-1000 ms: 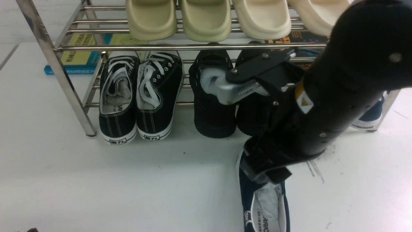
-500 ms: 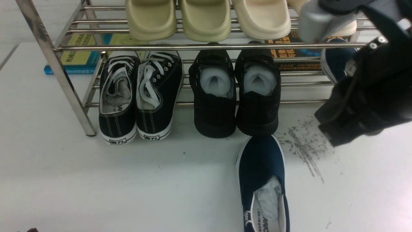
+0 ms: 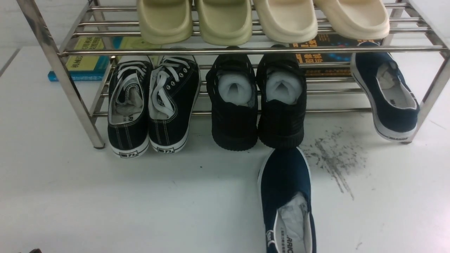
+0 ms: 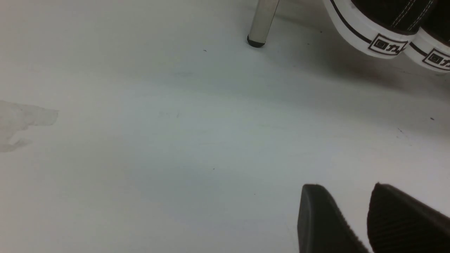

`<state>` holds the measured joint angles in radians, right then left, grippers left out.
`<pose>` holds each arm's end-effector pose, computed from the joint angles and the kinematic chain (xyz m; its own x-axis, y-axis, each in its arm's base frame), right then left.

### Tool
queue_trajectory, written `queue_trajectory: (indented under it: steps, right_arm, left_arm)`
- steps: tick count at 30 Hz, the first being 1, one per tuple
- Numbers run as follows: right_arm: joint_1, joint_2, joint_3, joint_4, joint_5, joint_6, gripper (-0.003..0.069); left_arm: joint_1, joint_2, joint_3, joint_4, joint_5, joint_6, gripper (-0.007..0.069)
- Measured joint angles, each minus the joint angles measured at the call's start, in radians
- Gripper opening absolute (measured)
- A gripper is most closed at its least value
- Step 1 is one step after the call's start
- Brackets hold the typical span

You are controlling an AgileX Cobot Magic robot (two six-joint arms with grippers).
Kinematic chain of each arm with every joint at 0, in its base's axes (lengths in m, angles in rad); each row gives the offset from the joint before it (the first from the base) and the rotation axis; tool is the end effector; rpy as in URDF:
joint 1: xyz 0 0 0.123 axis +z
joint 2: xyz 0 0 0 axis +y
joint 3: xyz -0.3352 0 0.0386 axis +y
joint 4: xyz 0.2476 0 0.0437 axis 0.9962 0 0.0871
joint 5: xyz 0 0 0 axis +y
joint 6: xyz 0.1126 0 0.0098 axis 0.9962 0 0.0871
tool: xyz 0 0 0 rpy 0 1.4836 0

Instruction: Take the shoes off the shelf with your hand on the white table.

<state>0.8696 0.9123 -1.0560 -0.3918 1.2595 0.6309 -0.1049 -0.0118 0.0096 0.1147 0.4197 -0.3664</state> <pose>0.1092 0.0657 0.4015 -0.7601 -0.2016 -0.6177 -0.2494 0.9683 -0.0091 0.0192 0.0033 0.1655 -0.3250 -0.2255 -0.9184 -0.0242 0.9728 -0.2303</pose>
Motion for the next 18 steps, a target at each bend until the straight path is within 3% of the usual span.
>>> queue_trajectory:
  steps: [9,14,18]
  right_arm:
    - [-0.028,0.093,0.011,-0.082,-0.037,0.045,-0.0014]
    - [-0.222,0.247,-0.039,0.03,-0.116,-0.011,-0.0014]
    - [-0.418,0.383,-0.109,0.183,-0.161,-0.163,-0.0014]
  left_arm:
    - [0.0,0.0,0.0,0.0,0.0,0.0,0.024]
    - [0.0,0.0,0.0,0.0,0.0,0.0,0.024]
    - [0.0,0.0,0.0,0.0,0.0,0.0,0.024]
